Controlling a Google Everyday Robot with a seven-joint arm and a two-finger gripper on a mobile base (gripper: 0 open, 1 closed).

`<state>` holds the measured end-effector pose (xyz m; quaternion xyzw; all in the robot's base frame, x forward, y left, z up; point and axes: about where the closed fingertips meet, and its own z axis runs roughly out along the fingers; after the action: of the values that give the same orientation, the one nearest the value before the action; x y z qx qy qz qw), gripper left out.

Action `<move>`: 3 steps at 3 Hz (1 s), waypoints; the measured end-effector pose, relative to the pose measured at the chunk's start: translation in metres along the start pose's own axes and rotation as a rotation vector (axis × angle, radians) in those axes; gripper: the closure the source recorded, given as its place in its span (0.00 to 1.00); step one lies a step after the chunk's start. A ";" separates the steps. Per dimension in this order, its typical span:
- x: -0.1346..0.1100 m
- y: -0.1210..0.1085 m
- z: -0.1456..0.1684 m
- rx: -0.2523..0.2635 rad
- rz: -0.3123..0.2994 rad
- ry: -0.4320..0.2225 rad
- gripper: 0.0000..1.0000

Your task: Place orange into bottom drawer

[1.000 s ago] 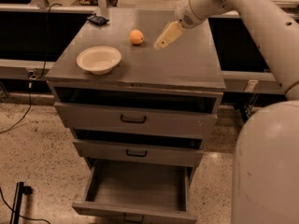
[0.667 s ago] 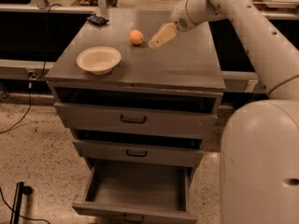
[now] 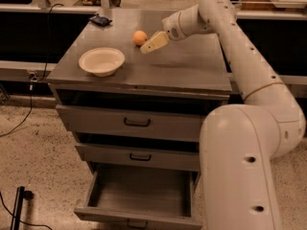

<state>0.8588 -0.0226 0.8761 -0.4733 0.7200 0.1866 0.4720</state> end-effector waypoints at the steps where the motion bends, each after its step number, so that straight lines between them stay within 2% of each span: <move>1: 0.006 0.000 0.037 -0.030 0.039 -0.029 0.00; 3: -0.001 0.005 0.080 -0.057 0.050 -0.069 0.03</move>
Offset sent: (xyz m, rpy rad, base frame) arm 0.0678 0.0553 -0.0367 0.1040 0.0465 0.0347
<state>0.8948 0.0371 0.8373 -0.4616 0.7092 0.2349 0.4783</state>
